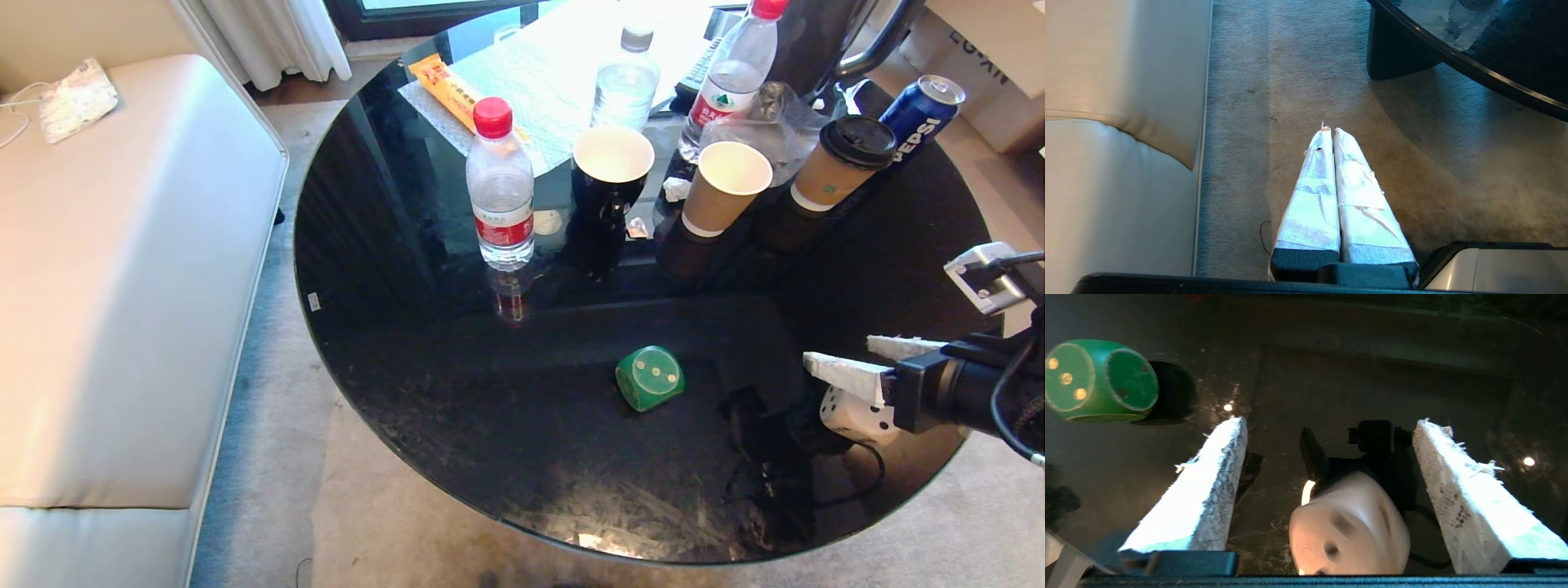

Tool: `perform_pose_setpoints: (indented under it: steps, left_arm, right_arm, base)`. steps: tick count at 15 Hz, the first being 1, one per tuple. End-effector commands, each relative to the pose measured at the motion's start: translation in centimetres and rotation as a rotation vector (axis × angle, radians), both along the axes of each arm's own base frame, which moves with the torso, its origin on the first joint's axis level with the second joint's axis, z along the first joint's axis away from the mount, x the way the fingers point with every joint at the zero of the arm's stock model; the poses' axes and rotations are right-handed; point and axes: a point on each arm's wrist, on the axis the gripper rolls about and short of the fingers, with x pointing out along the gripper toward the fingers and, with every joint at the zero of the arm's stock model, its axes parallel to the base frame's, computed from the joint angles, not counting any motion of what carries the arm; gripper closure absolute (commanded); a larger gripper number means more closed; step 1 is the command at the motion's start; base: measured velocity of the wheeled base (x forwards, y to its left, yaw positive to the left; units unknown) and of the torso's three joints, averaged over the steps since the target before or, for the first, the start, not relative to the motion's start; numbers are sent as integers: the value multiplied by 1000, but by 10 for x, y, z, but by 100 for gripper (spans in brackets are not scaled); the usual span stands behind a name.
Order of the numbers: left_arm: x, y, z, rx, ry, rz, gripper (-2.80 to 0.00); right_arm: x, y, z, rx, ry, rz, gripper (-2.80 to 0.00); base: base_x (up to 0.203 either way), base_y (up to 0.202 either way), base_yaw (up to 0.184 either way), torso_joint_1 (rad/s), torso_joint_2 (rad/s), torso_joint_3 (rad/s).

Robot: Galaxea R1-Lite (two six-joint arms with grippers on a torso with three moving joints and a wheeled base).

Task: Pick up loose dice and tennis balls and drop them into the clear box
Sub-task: Pick up toys out of the box

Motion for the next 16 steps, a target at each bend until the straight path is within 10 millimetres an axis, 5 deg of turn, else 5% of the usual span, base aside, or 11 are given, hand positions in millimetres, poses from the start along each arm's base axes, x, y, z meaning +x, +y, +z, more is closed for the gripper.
perform_pose_setpoints:
  steps: [1,9,16]
  left_arm:
    - [0,0,0,0,0,0,0]
    - [0,0,0,0,0,0,0]
    - [0,0,0,0,0,0,0]
  right_arm:
    - [-3,-3,1,1,-9,-9,-280]
    - [-19,-31,-6,-4,-3,-155,-280]
    - [-46,-31,-39,-20,108,-118,-280]
  base:
    - [0,0,0,0,0,0]
    - [0,0,0,0,0,0]
    - [0,0,0,0,0,0]
